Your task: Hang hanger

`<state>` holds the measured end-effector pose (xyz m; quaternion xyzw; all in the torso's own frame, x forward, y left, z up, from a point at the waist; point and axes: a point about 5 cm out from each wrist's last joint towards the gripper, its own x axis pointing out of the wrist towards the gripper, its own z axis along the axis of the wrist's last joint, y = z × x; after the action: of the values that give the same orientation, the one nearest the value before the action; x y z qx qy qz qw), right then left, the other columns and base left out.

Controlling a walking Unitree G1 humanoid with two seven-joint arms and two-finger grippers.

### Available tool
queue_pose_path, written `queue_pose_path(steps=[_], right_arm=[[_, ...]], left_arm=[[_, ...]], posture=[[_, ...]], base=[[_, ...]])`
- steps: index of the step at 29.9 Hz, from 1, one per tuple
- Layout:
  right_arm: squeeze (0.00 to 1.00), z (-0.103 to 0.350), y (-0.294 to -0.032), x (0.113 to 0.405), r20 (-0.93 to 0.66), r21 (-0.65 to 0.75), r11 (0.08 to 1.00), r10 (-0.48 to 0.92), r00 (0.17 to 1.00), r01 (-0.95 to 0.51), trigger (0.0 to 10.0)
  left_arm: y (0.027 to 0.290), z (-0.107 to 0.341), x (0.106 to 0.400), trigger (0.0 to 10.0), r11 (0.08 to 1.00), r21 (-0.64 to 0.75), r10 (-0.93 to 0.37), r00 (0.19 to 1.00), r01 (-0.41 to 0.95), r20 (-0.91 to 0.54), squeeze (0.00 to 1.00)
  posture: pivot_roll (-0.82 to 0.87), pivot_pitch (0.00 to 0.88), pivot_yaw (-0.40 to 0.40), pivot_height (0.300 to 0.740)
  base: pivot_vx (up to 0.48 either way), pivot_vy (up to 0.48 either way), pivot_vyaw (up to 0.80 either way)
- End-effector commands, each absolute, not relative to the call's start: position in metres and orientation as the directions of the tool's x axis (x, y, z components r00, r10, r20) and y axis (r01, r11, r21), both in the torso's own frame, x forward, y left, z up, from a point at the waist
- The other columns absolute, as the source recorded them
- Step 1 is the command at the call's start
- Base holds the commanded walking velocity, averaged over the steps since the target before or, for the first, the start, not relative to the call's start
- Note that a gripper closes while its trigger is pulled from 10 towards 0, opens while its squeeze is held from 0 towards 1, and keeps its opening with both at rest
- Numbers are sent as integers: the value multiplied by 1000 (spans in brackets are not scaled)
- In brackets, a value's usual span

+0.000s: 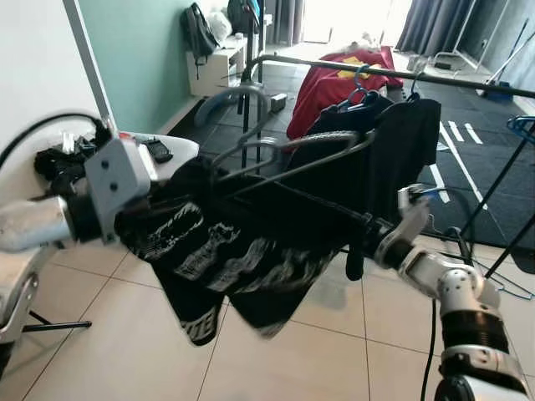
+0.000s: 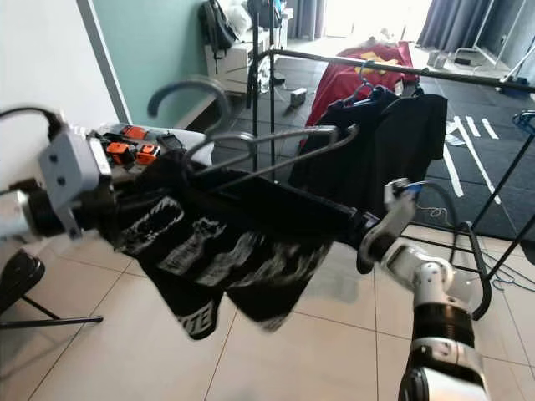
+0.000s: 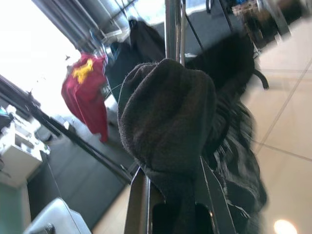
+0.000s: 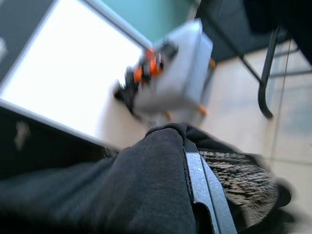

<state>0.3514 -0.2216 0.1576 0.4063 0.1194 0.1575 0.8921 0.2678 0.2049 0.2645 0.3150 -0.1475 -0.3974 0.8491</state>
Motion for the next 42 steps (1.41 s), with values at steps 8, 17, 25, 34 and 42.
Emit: queue_pose_path(steps=[8, 17, 25, 34, 42], right_arm=[[0, 167, -238, 356, -17, 819, 557, 264, 964, -138, 0], [0, 167, -234, 362, -31, 820, 560, 249, 968, -117, 0], [0, 174, -230, 366, -20, 818, 560, 252, 968, -129, 0], [0, 181, -231, 369, -1, 814, 563, 249, 969, -144, 0], [0, 190, -217, 371, 19, 794, 574, 304, 952, -199, 0]], left_arm=[[212, 230, 258, 10000, 510, 582, -756, 653, 633, -48, 0], [208, 214, 252, 10000, 482, 565, -768, 633, 669, -94, 0], [201, 200, 251, 10000, 424, 586, -775, 611, 691, -160, 0], [198, 195, 251, 10000, 407, 599, -767, 614, 689, -185, 0], [195, 186, 261, 10000, 427, 637, -702, 680, 641, -213, 0]], posture=[[-45, 26, -29, 740], [-43, 26, -30, 740], [-43, 29, -29, 740], [-42, 32, -31, 740], [-42, 34, -36, 740]], base=[[0, 0, 0], [0, 0, 0], [0, 0, 0], [0, 0, 0], [0, 0, 0]])
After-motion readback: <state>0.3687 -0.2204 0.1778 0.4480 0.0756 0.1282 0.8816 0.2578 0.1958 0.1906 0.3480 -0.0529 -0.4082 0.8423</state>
